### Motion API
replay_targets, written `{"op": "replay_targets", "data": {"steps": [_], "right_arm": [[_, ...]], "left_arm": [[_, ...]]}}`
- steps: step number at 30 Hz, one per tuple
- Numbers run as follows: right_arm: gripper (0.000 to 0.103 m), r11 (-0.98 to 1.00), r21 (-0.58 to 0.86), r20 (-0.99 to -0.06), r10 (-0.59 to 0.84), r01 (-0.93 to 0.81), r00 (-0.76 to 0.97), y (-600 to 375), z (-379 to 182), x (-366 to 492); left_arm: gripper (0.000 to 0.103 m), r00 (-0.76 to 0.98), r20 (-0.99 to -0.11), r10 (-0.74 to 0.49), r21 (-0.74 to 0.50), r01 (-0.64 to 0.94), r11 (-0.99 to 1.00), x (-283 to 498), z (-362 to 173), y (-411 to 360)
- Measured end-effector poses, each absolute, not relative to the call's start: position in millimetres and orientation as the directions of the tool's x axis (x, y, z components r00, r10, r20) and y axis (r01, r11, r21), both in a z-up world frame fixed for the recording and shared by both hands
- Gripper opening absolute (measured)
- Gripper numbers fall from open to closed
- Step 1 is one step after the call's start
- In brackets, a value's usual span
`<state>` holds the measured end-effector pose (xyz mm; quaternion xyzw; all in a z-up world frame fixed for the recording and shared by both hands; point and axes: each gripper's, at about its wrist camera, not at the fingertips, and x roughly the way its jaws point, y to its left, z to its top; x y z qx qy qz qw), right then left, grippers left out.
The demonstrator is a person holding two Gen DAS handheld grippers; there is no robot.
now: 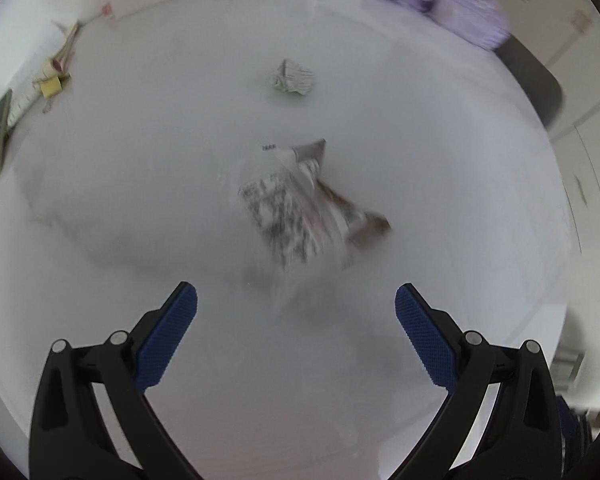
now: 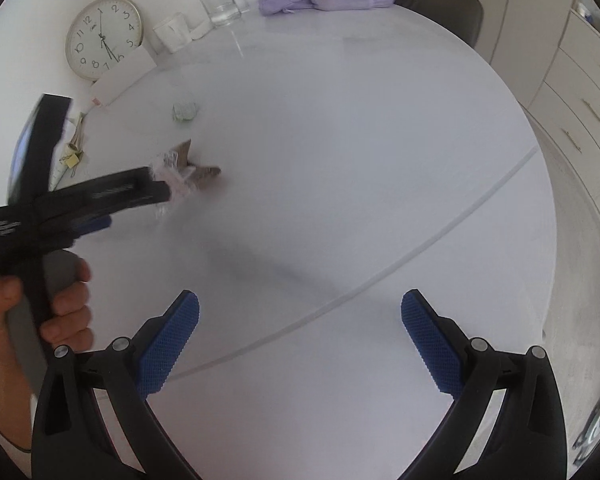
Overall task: Collect trash
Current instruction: 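Grasp the clear printed plastic snack bag with the left tool, then grasp the white crumpled tissue with the right tool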
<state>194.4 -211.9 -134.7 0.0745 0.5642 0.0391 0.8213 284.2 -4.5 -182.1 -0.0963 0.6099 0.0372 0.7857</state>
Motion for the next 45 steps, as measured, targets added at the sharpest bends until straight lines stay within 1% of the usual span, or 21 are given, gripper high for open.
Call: {"op": "replay_targets", "data": {"steps": [4, 5, 9, 10, 11, 12, 14, 15, 19, 22, 24, 28, 32, 37, 39, 45], "right_arm": [[0.1, 0.988, 0.156, -0.922, 0.146, -0.001, 0.36, -207, -139, 226], [0.1, 0.988, 0.157, -0.921, 0.148, -0.004, 0.36, -206, -140, 229], [0.1, 0.985, 0.172, -0.924, 0.165, -0.01, 0.346, -205, -149, 249], [0.1, 0.985, 0.174, -0.924, 0.167, -0.01, 0.344, -205, -150, 250], [0.1, 0.984, 0.179, -0.925, 0.172, -0.011, 0.34, -205, -152, 252], [0.1, 0.983, 0.183, -0.925, 0.177, -0.012, 0.335, -204, -155, 254], [0.1, 0.982, 0.189, -0.927, 0.184, -0.017, 0.327, -203, -157, 258], [0.1, 0.981, 0.192, -0.927, 0.188, -0.02, 0.326, -202, -158, 260], [0.1, 0.98, 0.195, -0.927, 0.197, -0.04, 0.319, -194, -159, 271], [0.101, 0.981, 0.186, -0.926, 0.195, -0.058, 0.325, -188, -157, 279], [0.101, 0.979, 0.192, -0.923, 0.204, -0.068, 0.326, -185, -157, 286], [0.1, 0.974, 0.197, -0.916, 0.225, -0.115, 0.331, -167, -156, 314], [0.1, 0.967, 0.19, -0.915, 0.238, -0.171, 0.327, -131, -163, 360], [0.1, 0.958, 0.169, -0.924, 0.236, -0.231, 0.3, -71, -189, 411], [0.093, 0.955, 0.158, -0.925, 0.232, -0.25, 0.301, -54, -198, 427], [0.082, 0.956, 0.125, -0.937, 0.202, -0.267, 0.285, -25, -216, 462]], "left_arm": [[0.095, 0.218, -0.974, -0.06, -0.113, -0.238, 0.965, 309, -204, -2], [0.094, 0.211, -0.976, -0.06, -0.113, -0.252, 0.961, 314, -208, -2], [0.066, 0.168, -0.982, -0.085, -0.131, -0.289, 0.948, 319, -219, -4], [0.065, 0.167, -0.981, -0.095, -0.142, -0.298, 0.944, 319, -221, -4], [0.061, 0.183, -0.978, -0.097, -0.151, -0.31, 0.939, 316, -219, -4], [0.054, 0.189, -0.977, -0.098, -0.154, -0.313, 0.937, 315, -218, -3], [0.048, 0.196, -0.975, -0.104, -0.162, -0.305, 0.939, 312, -215, -3], [0.046, 0.195, -0.975, -0.106, -0.161, -0.294, 0.942, 311, -214, -3], [0.044, 0.211, -0.972, -0.106, -0.16, -0.26, 0.952, 309, -214, 3], [0.043, 0.223, -0.965, -0.136, -0.192, -0.252, 0.949, 305, -213, 14], [0.043, 0.234, -0.963, -0.136, -0.192, -0.236, 0.953, 302, -211, 23], [0.043, 0.286, -0.954, -0.088, -0.146, -0.188, 0.971, 295, -199, 33], [0.043, 0.333, -0.943, -0.003, -0.061, -0.163, 0.985, 274, -188, 53], [0.043, 0.335, -0.942, 0.017, -0.047, -0.183, 0.982, 262, -184, 81], [0.043, 0.335, -0.942, 0.022, -0.044, -0.189, 0.981, 267, -185, 89], [0.043, 0.337, -0.942, 0.012, -0.06, -0.204, 0.977, 269, -190, 107]]}}
